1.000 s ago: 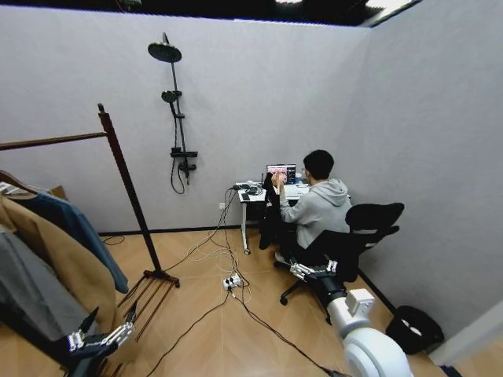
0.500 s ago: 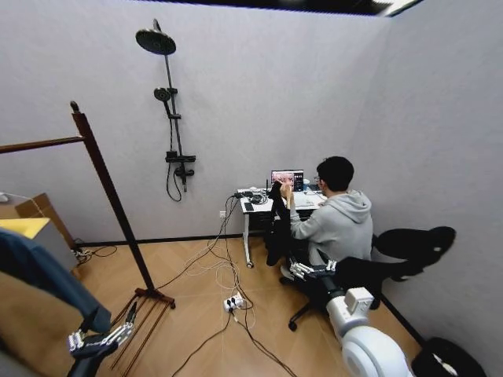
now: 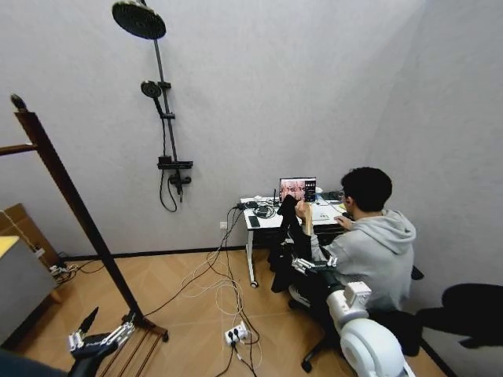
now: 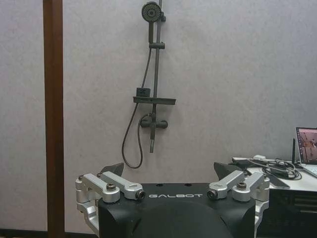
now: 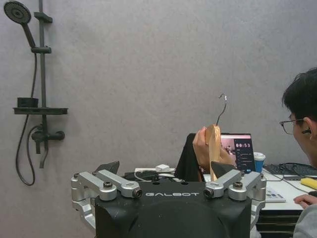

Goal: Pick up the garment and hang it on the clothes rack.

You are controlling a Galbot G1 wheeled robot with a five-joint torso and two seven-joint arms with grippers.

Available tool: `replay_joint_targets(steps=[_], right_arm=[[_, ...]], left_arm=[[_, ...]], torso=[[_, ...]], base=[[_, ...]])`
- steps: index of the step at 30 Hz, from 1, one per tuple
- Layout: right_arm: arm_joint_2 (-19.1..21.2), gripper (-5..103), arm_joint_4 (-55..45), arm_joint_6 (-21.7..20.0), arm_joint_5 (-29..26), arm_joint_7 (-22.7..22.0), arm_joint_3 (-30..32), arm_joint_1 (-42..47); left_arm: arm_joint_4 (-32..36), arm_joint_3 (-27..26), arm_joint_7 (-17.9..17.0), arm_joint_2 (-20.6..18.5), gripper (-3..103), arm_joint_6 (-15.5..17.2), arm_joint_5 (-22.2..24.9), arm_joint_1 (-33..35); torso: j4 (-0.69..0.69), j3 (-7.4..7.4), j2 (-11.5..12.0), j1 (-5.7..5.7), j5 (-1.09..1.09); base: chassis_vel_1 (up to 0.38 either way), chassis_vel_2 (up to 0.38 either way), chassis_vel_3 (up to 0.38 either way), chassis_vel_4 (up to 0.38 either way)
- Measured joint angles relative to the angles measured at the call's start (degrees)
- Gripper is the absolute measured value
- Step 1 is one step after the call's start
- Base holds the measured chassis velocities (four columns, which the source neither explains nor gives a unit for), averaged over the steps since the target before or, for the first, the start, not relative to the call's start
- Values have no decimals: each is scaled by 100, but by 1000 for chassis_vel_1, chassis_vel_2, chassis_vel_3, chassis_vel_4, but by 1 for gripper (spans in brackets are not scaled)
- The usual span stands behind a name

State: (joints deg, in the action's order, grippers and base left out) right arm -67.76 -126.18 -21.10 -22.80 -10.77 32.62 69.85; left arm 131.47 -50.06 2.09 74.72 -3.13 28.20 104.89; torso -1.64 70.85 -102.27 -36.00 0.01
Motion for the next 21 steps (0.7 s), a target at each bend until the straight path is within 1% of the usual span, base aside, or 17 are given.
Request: replay_joint_targets(steps=[2, 3, 5, 6, 7, 8, 10, 11, 12, 13, 14, 16, 17, 19, 21], right_arm=[[186, 100, 398, 41, -222, -22, 29, -366], [186, 100, 398, 41, -222, -22, 29, -366], [475, 100, 872, 125, -405, 10, 31, -812], [475, 100, 872, 125, -405, 10, 31, -812], [662, 100, 1208, 179, -499, 114, 3, -1093], [662, 100, 1208, 179, -499, 114, 3, -1093], [884, 100, 1645, 310, -580, 383, -64, -1446], [1048, 100, 1967, 427, -629, 655, -113, -1713], [1048, 100, 1967, 427, -629, 655, -113, -1713], [1183, 100, 2287, 501, -747, 879, -183, -1989], [1183, 100, 2287, 501, -747, 879, -183, -1989], [1283, 100, 2678, 531, -941, 1148, -271, -2343], [1283, 100, 2678, 531, -941, 1148, -271, -2343], [1331, 100, 3177, 607, -1012, 1452, -367, -2750], [1337, 100, 3334, 598, -1114, 1508, -419, -2903]], left_arm=[[0, 0, 0, 0, 100, 0, 0, 0], [0, 0, 0, 0, 100, 0, 0, 0], [0, 0, 0, 0, 100, 0, 0, 2], [0, 0, 0, 0, 100, 0, 0, 2], [0, 0, -2, 0, 100, 0, 0, 3], [0, 0, -2, 0, 100, 0, 0, 3], [0, 0, -1, 0, 100, 0, 0, 2], [0, 0, -1, 0, 100, 0, 0, 2], [0, 0, -1, 0, 100, 0, 0, 2], [0, 0, -1, 0, 100, 0, 0, 2], [0, 0, -1, 0, 100, 0, 0, 2], [0, 0, 0, 0, 100, 0, 0, 1], [0, 0, 0, 0, 100, 0, 0, 1], [0, 0, 0, 0, 100, 0, 0, 1], [0, 0, -1, 0, 100, 0, 0, 1]], torso=[[-3, 0, 0, 2, 0], [-3, 0, 0, 2, 0], [-1, -3, -5, 13, -2], [-1, -3, -5, 13, -2], [-1, -4, -7, 15, 0], [-1, -4, -7, 15, 0], [0, -3, -6, 15, 0], [0, -3, -6, 14, -1], [0, -3, -6, 14, -1], [-2, -2, -4, 10, -1], [-2, -2, -4, 10, -1], [-1, -1, -2, 5, 0], [-1, -1, -2, 5, 0], [-1, -1, -2, 5, 0], [0, -1, -2, 5, 0]], base=[[-20, 33, 11, -5], [0, 0, 0, 0], [40, -17, -57, 18], [60, -32, -57, 15], [69, -62, -41, 63], [69, -62, -41, 63], [63, -49, -32, 58], [0, 0, 0, 0], [0, 0, 0, 0], [0, 0, 0, 0], [0, 0, 0, 0], [0, 0, 0, 0], [0, 0, 0, 0], [0, 0, 0, 0], [0, 0, 0, 0]])
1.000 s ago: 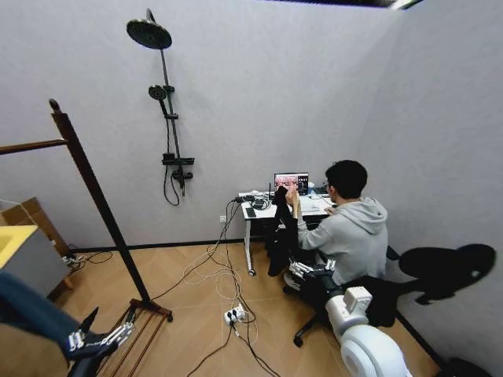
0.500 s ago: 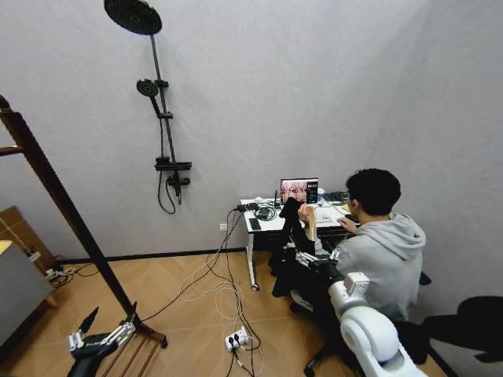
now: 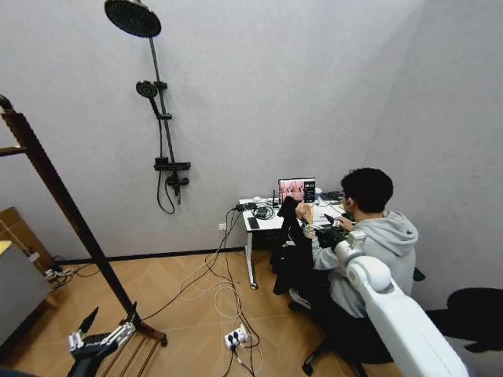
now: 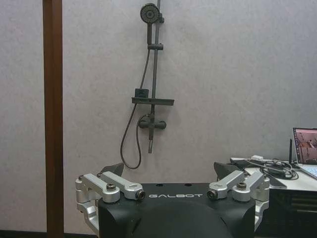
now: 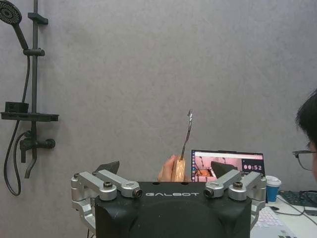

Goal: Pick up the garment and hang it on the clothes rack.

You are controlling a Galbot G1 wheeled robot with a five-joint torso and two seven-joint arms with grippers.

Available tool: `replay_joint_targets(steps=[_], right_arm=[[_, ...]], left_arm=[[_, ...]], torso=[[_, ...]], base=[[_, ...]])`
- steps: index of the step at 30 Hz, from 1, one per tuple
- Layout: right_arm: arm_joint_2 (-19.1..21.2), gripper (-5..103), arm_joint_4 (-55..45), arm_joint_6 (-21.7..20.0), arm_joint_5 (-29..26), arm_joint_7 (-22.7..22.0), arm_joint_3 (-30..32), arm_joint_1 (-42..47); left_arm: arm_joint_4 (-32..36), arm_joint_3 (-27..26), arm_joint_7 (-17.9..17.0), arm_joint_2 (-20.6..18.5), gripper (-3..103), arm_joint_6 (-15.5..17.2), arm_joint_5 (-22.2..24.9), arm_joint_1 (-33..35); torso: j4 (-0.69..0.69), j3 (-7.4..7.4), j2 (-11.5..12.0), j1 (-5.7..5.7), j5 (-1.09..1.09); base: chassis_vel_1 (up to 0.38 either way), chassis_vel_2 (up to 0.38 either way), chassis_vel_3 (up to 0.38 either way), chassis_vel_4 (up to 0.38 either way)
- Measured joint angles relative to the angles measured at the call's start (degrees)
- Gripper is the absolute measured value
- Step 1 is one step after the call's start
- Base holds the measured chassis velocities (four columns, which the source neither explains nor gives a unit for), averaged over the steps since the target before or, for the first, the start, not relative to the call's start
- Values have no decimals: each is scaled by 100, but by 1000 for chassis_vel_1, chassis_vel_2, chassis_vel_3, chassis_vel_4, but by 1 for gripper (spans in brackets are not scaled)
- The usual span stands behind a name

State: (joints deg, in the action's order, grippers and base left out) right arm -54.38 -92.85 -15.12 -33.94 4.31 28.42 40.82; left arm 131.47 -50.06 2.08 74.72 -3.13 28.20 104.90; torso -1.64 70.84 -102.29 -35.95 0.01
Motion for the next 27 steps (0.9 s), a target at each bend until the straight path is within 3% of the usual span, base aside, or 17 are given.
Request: replay_joint_targets(steps=[7, 12, 14, 15, 17, 19, 20, 21, 23, 25, 27], right_arm=[[-75, 102, 615, -85, -65, 6, -280, -478], [-122, 94, 955, -40, 23, 1, -460, -705], [-128, 78, 1153, 62, 86, 46, -586, -837], [-128, 78, 1153, 62, 86, 46, -586, -837], [-119, 66, 1221, 78, 105, 93, -663, -913], [-117, 66, 1239, 94, 127, 110, -690, -941], [-115, 56, 1258, 134, 215, 145, -721, -971], [-115, 56, 1258, 134, 215, 145, -721, -971], [-115, 45, 1265, 171, 317, 180, -755, -990], [-114, 45, 1264, 172, 323, 180, -764, -990], [-113, 34, 1245, 170, 326, 180, -772, -989]], left_arm=[[0, 0, 0, 0, 100, 0, 0, 0], [0, 0, 0, 0, 100, 0, 0, 0], [0, 0, 0, 0, 100, 0, 0, 0], [0, 0, 0, 0, 100, 0, 0, 0], [0, 0, 0, 0, 100, 0, 0, 0], [0, 0, 0, 0, 100, 0, 0, 0], [0, 0, 0, 0, 100, 0, 0, 0], [0, 0, 0, 0, 100, 0, 0, 0], [0, 0, 0, 0, 100, 0, 0, 0], [0, 0, 0, 0, 100, 0, 0, 0], [0, 0, 0, 0, 100, 0, 0, 0]], torso=[[-1, 0, -1, 2, 0], [0, 0, 0, 1, -2], [-1, 0, -1, 1, -1], [-1, 0, -1, 1, -1], [-1, -1, -1, 2, -1], [-1, -1, -1, 2, -1], [0, -1, -1, 2, -2], [0, -1, -1, 2, -2], [-1, -1, -1, 2, -1], [-1, -1, -1, 2, -1], [-1, -1, -1, 2, -1]], base=[[0, 0, 0, 0], [0, 0, 0, 0], [0, 0, 0, 0], [0, 0, 0, 0], [0, 0, 0, 0], [0, 0, 0, 0], [0, 0, 0, 0], [0, 0, 0, 0], [0, 0, 0, 0], [0, 0, 0, 0], [0, 0, 0, 0]])
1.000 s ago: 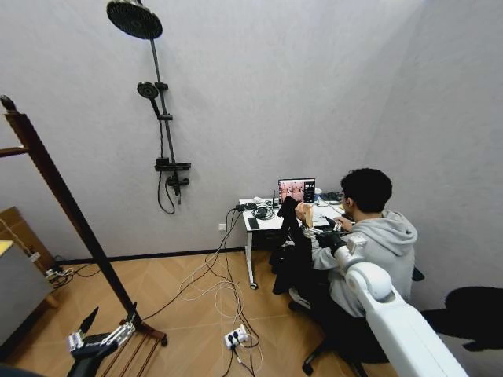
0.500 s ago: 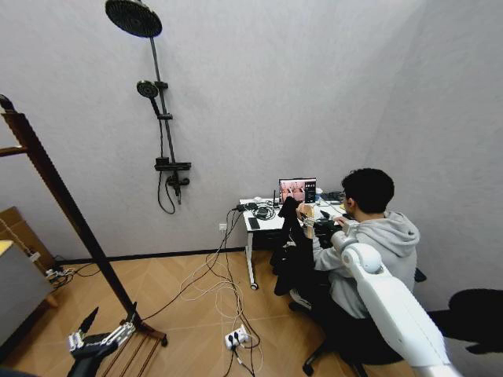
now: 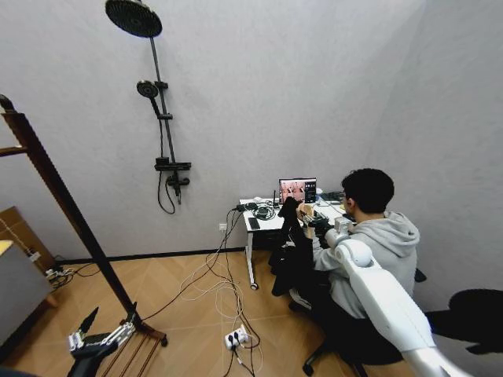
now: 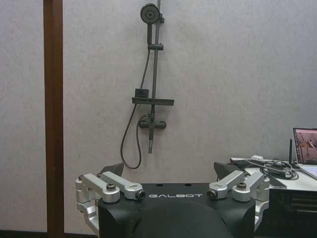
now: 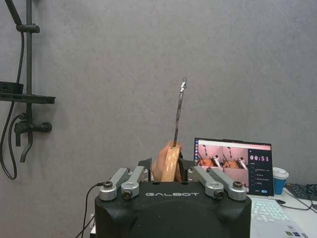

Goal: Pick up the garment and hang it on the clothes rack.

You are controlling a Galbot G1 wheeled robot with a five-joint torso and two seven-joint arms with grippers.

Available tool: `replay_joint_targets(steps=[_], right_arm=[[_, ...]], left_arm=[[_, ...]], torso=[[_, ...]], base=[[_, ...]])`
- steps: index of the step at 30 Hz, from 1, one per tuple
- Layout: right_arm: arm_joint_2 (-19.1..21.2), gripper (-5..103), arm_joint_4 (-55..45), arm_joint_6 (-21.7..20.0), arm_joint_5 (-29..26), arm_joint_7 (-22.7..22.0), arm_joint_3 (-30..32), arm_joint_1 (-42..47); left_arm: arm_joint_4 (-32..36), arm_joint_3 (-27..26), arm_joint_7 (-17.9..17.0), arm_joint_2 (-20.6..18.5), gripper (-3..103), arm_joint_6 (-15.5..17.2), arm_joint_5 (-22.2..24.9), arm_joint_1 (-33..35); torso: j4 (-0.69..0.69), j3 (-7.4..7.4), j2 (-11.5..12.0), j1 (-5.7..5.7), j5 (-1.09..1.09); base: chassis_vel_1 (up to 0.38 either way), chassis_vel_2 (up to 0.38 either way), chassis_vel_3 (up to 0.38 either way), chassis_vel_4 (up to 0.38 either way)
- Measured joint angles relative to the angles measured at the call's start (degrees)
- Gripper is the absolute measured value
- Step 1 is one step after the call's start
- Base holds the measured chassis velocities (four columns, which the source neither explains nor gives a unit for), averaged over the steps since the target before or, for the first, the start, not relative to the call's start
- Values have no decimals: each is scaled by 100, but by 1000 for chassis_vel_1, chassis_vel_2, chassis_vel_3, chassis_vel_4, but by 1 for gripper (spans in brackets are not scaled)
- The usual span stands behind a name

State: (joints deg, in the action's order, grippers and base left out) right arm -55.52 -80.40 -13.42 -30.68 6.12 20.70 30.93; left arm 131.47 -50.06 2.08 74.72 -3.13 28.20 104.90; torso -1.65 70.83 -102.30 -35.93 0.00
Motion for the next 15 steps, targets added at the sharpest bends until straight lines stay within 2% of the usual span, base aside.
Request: replay_joint_targets(steps=[1, 4, 5, 7, 15], right_arm=[[0, 34, 0, 0, 0, 0, 0, 0], [21, 18, -31, -17, 1, -2, 2, 8], [21, 18, -31, -17, 1, -2, 2, 8], [45, 9, -44, -22, 0, -14, 28, 17], [82, 9, -287, -31, -15, -208, 170, 201]], left_arm=[[0, 0, 0, 0, 100, 0, 0, 0], [0, 0, 0, 0, 100, 0, 0, 0], [0, 0, 0, 0, 100, 0, 0, 0], [0, 0, 0, 0, 100, 0, 0, 0], [0, 0, 0, 0, 100, 0, 0, 0]], torso=[[0, 0, 0, 0, 0], [0, 0, 0, 0, 0], [0, 0, 0, 0, 0], [0, 0, 0, 0, 0], [1, 0, 0, 0, 1]], base=[[0, 0, 0, 0], [0, 0, 0, 0], [0, 0, 0, 0], [0, 0, 0, 0], [0, 0, 0, 0]])
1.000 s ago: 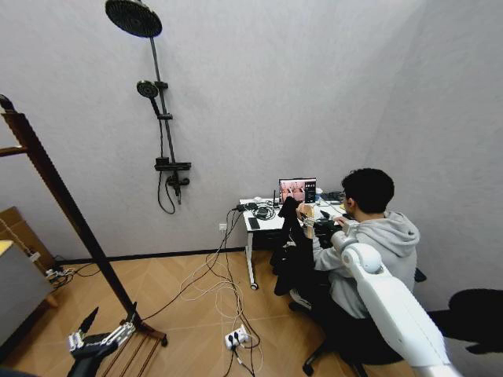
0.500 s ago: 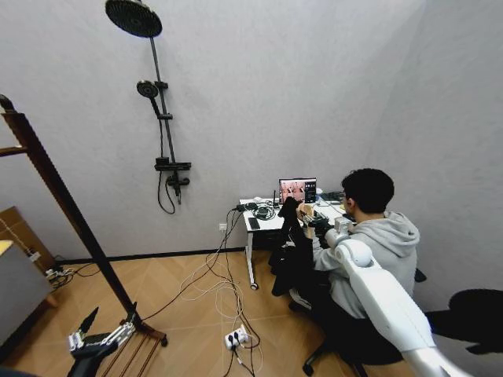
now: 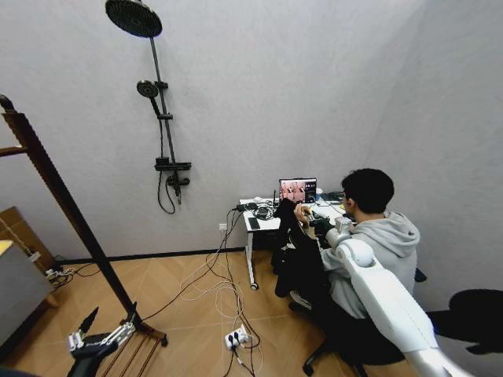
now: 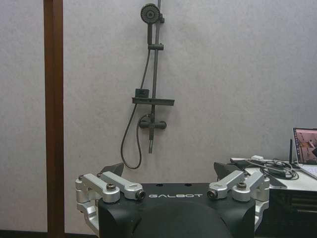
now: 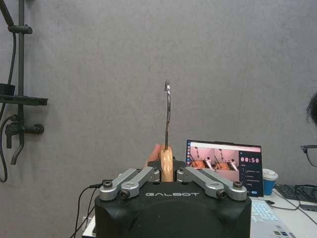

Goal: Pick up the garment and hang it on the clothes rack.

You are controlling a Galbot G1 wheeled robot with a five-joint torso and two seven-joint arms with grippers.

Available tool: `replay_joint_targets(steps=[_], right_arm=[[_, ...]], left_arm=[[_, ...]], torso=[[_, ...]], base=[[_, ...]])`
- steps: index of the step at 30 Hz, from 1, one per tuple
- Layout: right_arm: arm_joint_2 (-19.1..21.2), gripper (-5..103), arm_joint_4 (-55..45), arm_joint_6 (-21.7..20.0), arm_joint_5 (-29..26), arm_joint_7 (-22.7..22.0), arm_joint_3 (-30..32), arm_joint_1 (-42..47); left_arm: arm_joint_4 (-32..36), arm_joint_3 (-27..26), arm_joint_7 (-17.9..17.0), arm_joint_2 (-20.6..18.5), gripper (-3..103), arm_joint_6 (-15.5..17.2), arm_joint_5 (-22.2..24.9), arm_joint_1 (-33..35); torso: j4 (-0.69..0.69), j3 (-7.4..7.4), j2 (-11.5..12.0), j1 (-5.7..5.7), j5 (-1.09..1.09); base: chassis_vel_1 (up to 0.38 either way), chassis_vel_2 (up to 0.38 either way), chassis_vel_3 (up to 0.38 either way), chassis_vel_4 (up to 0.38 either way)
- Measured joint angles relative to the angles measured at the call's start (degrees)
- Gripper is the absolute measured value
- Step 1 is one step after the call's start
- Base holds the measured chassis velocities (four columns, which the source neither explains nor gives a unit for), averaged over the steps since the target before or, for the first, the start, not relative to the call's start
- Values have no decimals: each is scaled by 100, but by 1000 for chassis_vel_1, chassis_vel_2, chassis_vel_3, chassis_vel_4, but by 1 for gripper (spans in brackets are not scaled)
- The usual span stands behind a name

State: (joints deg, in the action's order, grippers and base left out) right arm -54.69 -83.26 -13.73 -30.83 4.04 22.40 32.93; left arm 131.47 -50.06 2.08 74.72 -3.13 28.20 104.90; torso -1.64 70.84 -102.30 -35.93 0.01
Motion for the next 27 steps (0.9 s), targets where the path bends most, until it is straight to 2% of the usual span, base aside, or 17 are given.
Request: replay_joint_targets(steps=[2, 5, 6, 8, 15, 27], right_arm=[[16, 9, -255, -28, -3, -94, 71, 144], [49, 9, -1233, -220, -183, -326, 233, 593], [49, 9, -1233, -220, -183, -326, 233, 593], [53, 9, -1973, -313, -270, -460, 313, 945], [81, 9, -2937, -526, -587, -592, 332, 1272], [-13, 9, -3476, -683, -635, -524, 269, 1543]], left_arm=[[0, 0, 0, 0, 100, 0, 0, 0], [0, 0, 0, 0, 100, 0, 0, 0], [0, 0, 0, 0, 100, 0, 0, 0], [0, 0, 0, 0, 100, 0, 0, 0], [0, 0, 0, 0, 100, 0, 0, 0], [0, 0, 0, 0, 100, 0, 0, 0]], torso=[[-1, 0, 0, 0, 0], [-2, -1, 0, 0, -2], [-2, -1, 0, 0, -2], [-2, -1, -1, 1, -1], [-1, -1, -1, 1, -2], [-1, -1, -1, 1, -1]], base=[[0, 0, 0, 0], [0, 0, 0, 0], [0, 0, 0, 0], [0, 0, 0, 0], [0, 0, 0, 0], [57, 58, 56, 48]])
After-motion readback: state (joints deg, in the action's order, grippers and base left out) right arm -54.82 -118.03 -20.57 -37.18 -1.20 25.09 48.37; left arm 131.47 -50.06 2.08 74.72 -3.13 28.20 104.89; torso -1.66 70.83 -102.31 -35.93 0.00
